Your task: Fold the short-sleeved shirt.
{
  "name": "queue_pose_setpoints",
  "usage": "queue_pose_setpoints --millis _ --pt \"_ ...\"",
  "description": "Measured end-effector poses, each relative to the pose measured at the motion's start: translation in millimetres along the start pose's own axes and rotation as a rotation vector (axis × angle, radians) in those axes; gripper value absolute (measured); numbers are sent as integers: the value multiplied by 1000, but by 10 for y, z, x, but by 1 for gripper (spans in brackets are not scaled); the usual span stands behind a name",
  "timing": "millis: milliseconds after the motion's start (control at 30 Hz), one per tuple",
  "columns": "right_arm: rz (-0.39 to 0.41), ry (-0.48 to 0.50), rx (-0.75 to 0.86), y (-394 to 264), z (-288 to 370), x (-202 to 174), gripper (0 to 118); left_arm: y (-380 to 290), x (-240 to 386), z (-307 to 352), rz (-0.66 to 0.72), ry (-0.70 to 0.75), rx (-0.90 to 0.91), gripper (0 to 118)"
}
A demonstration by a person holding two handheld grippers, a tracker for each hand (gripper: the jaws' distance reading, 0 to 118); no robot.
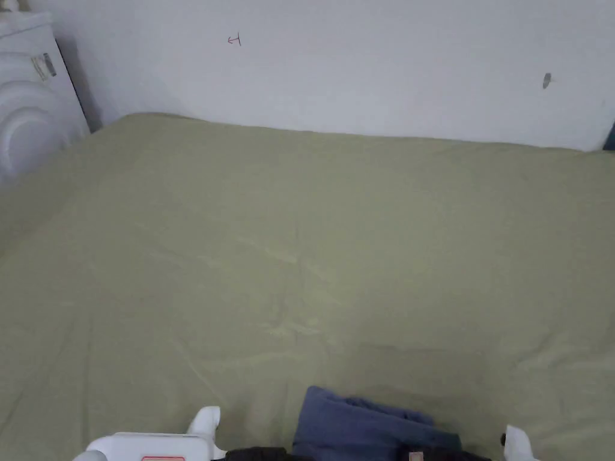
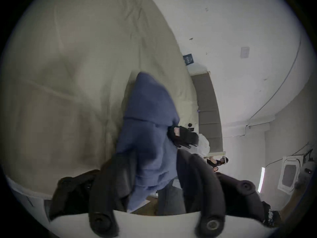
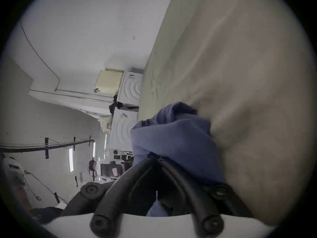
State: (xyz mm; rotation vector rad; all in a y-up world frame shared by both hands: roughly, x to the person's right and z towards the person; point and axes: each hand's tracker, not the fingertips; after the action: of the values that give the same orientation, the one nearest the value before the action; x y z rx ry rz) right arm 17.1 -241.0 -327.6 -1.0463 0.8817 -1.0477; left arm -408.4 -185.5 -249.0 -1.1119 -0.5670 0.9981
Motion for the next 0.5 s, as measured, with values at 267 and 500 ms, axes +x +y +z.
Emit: queue_pose_setpoints --millis 267,500 --pt "-21 36 33 -50 -1 58 1 -297 -138 -90 -9 15 -51 10" --pt "-10 29 33 -39 3 39 1 -314 -129 -73 17 -13 -15 9"
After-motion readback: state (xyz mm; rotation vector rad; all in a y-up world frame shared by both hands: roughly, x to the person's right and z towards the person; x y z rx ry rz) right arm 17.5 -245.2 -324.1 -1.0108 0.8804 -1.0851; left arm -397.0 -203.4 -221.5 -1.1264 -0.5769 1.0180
